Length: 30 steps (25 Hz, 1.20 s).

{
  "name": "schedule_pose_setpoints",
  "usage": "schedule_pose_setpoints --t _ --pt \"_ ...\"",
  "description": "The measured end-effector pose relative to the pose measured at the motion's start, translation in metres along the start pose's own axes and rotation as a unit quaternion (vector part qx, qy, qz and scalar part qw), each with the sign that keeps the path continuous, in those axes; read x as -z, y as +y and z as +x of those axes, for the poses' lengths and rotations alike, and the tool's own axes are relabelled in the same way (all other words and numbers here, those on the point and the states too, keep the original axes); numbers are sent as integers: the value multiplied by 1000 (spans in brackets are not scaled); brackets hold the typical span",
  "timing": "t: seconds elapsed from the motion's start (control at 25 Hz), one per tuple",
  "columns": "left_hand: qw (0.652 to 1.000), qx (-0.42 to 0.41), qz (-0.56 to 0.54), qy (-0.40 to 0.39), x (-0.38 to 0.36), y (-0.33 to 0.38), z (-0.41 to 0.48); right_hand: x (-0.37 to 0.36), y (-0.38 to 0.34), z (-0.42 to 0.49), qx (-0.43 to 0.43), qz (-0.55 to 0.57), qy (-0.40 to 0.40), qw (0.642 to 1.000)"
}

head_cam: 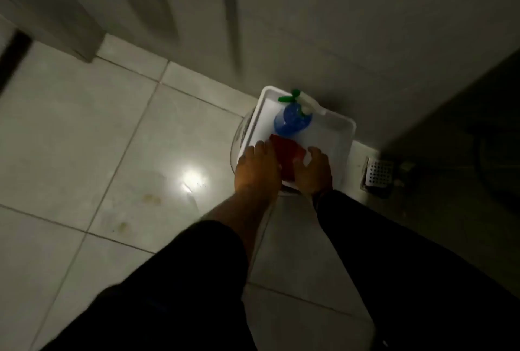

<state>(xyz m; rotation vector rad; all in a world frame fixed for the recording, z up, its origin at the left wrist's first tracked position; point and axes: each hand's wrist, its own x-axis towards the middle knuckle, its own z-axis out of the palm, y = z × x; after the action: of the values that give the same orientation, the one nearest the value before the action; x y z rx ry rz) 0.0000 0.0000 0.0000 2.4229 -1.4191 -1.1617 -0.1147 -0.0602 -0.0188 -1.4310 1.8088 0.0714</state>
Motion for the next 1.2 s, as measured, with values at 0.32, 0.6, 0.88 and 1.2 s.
schedule_pose_setpoints --t 0.32,0.6,0.88,1.2 --pt "973 191 -129 -9 -57 10 85 -45 31 81 -90 170 -13 981" --pt "929 133 -337 77 -32 -1 66 -21 24 51 -76 375 -63 922" --pt "792 83 -605 1 9 -101 -55 -37 0 -68 -34 477 -325 816" --pt "770 321 -502 227 -98 -315 -139 -250 -25 -109 -67 287 -352 888"
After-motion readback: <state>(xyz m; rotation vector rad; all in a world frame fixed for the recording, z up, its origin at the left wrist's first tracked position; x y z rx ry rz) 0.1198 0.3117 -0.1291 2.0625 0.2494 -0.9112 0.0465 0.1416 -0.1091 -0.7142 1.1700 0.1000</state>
